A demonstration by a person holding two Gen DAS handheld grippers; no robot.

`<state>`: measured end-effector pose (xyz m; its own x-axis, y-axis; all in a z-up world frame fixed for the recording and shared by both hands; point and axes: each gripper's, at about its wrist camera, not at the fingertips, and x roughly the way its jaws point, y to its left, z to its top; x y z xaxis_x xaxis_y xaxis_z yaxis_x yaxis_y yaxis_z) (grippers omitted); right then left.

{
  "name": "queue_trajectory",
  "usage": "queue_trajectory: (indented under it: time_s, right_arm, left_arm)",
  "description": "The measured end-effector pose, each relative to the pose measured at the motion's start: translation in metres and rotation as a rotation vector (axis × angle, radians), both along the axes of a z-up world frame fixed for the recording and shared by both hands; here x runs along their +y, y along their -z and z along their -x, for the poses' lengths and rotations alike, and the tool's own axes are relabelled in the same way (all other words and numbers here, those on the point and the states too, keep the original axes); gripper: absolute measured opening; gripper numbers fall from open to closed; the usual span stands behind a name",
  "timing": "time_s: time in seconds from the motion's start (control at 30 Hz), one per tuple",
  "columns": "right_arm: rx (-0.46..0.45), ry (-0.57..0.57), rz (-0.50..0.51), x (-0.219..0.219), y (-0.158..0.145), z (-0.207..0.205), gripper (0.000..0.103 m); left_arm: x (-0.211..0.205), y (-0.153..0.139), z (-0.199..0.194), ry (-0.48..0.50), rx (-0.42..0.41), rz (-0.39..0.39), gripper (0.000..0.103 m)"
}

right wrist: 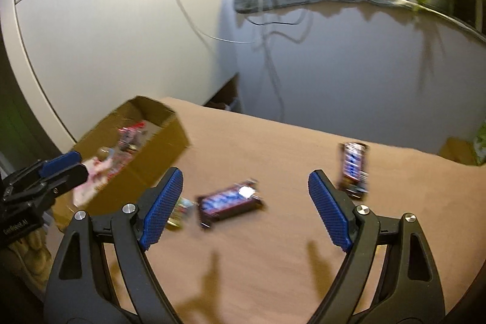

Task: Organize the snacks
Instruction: 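Move both tools back over the chocolate bars and yellow candy, then grasp the chocolate bar with the left tool while the right tool grasps the yellow candy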

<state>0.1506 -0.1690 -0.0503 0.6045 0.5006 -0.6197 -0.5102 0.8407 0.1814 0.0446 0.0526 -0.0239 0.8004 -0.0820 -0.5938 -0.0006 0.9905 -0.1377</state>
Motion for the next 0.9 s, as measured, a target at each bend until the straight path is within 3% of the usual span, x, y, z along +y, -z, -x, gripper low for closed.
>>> queue_trajectory:
  time_s: [0.37,0.7,0.9]
  right_arm:
    - [0.051,0.117,0.11,-0.081,0.031,-0.014,0.087]
    - [0.08,0.045,0.219,-0.075,0.05,-0.029,0.08]
    - [0.086,0.018,0.222,-0.073,0.055,-0.032,0.08]
  left_arm:
    - [-0.049,0.018,-0.037,0.085,0.093,-0.017,0.043]
    - [-0.081,0.046,-0.075,0.121,0.178,-0.098,0.043]
    - [-0.089,0.061,-0.095,0.134,0.223,-0.131,0.049]
